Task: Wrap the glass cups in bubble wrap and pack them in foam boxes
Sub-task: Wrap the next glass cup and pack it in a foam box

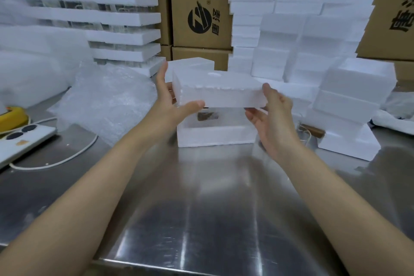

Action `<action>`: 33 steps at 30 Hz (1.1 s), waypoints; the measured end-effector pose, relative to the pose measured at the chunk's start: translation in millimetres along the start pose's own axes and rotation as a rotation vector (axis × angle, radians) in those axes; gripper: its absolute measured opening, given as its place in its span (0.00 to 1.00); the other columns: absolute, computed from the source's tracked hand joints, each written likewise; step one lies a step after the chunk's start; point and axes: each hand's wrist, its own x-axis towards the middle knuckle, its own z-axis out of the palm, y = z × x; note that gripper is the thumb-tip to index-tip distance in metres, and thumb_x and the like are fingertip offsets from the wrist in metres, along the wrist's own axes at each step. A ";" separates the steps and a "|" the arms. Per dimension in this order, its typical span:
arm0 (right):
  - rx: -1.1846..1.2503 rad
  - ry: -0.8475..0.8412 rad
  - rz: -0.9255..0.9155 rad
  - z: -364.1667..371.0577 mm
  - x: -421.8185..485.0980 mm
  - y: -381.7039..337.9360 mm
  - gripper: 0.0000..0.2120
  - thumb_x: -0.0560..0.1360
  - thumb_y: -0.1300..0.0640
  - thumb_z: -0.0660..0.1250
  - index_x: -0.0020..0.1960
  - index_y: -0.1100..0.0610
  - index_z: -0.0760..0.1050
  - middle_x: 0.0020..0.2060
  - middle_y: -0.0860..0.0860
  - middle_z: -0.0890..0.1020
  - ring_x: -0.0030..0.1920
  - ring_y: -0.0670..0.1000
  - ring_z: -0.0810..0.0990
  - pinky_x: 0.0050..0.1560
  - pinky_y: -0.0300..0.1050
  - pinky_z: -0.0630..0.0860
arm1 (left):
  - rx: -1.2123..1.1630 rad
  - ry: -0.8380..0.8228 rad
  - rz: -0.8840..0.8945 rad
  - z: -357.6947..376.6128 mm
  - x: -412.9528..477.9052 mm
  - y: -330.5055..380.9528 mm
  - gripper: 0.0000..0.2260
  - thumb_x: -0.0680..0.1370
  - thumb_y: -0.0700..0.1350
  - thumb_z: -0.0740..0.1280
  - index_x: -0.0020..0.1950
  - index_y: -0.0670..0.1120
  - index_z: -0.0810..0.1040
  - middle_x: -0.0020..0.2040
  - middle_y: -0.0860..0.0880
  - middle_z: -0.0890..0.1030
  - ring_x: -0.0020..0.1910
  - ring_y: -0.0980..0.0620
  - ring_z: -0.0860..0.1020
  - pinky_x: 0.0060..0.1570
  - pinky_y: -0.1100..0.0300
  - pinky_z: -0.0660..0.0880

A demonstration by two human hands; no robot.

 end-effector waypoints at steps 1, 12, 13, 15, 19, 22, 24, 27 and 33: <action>-0.142 0.017 -0.054 -1.9 1.0 0.1 0.18 0.78 0.48 0.63 0.66 0.46 0.63 0.52 0.47 0.74 0.49 0.49 0.80 0.48 0.41 0.76 | 0.010 -0.044 -0.010 -3.1 -0.5 -0.7 0.51 0.66 0.61 0.75 0.71 0.70 0.38 0.69 0.59 0.64 0.63 0.64 0.69 0.62 0.60 0.66; -1.035 -0.186 -0.502 -16.0 5.0 22.3 0.25 0.75 0.58 0.64 0.70 0.48 0.62 0.60 0.50 0.66 0.44 0.43 0.71 0.46 0.32 0.62 | 0.175 -0.080 -0.120 0.7 -4.5 -0.7 0.27 0.77 0.49 0.68 0.71 0.59 0.59 0.69 0.53 0.62 0.64 0.52 0.68 0.62 0.59 0.67; -1.044 -0.184 -0.496 -16.3 5.2 22.5 0.26 0.75 0.58 0.64 0.70 0.48 0.62 0.59 0.50 0.65 0.42 0.41 0.71 0.44 0.34 0.62 | 0.178 -0.081 -0.129 0.4 -4.8 0.1 0.25 0.77 0.52 0.67 0.71 0.58 0.61 0.69 0.54 0.63 0.65 0.52 0.68 0.65 0.56 0.67; -1.072 -0.178 -0.513 -17.0 4.9 23.8 0.25 0.73 0.60 0.64 0.68 0.51 0.62 0.58 0.51 0.66 0.41 0.42 0.70 0.42 0.35 0.61 | 0.190 -0.062 -0.149 -0.5 -4.8 0.0 0.24 0.76 0.57 0.66 0.69 0.58 0.63 0.69 0.55 0.64 0.65 0.52 0.69 0.67 0.54 0.66; -1.130 -0.185 -0.535 -19.0 4.1 27.8 0.23 0.72 0.64 0.65 0.65 0.58 0.63 0.60 0.56 0.69 0.48 0.49 0.66 0.41 0.34 0.58 | 0.253 -0.053 -0.147 0.5 -5.1 1.2 0.27 0.73 0.62 0.67 0.69 0.59 0.64 0.68 0.55 0.64 0.64 0.53 0.69 0.65 0.57 0.67; -1.170 -0.228 -0.500 -20.9 5.9 27.4 0.21 0.74 0.62 0.64 0.64 0.57 0.61 0.64 0.55 0.70 0.52 0.51 0.69 0.42 0.36 0.58 | 0.271 -0.054 -0.162 -0.6 -4.6 1.8 0.28 0.73 0.65 0.65 0.71 0.61 0.64 0.69 0.57 0.63 0.64 0.55 0.67 0.62 0.59 0.65; -1.187 -0.256 -0.430 -21.2 5.7 26.5 0.21 0.75 0.58 0.64 0.63 0.54 0.58 0.66 0.53 0.69 0.51 0.50 0.70 0.41 0.39 0.60 | 0.288 -0.044 -0.153 -1.6 -4.1 1.8 0.28 0.73 0.65 0.64 0.71 0.60 0.64 0.67 0.58 0.64 0.62 0.56 0.67 0.57 0.63 0.64; -1.211 -0.294 -0.339 -20.7 2.1 27.1 0.25 0.75 0.54 0.64 0.67 0.52 0.55 0.61 0.53 0.68 0.47 0.52 0.72 0.40 0.41 0.64 | 0.323 -0.050 -0.142 -2.4 -4.6 2.3 0.29 0.73 0.64 0.65 0.72 0.59 0.64 0.66 0.59 0.65 0.60 0.57 0.68 0.53 0.65 0.65; -1.259 -0.298 -0.302 -18.2 -0.8 24.8 0.30 0.74 0.58 0.65 0.70 0.54 0.53 0.55 0.57 0.71 0.42 0.51 0.73 0.41 0.43 0.64 | 0.395 -0.072 -0.145 -3.8 -7.3 5.6 0.34 0.68 0.68 0.65 0.72 0.59 0.65 0.70 0.56 0.67 0.63 0.53 0.71 0.67 0.49 0.68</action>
